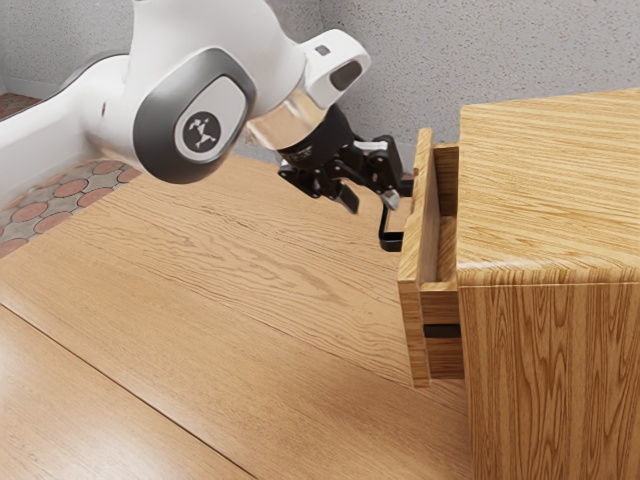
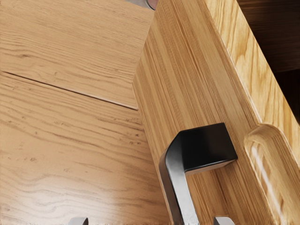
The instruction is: Pull the drawer handle with one arm to open the drawer
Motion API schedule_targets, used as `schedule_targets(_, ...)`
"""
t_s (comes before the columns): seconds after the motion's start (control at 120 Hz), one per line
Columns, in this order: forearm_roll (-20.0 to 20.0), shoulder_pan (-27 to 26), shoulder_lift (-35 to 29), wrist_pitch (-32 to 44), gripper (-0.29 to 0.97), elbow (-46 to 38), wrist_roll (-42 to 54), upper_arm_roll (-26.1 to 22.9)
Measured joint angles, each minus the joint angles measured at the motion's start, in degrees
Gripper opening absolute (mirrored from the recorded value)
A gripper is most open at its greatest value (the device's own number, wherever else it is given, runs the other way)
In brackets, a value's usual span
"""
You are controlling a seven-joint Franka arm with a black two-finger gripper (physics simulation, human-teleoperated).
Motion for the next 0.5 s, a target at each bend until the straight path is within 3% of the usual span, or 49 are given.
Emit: schedule_targets(0.5, 0.19, 2.05, -1.88, -0.73, 0.30, -1.57, -0.03, 2.36)
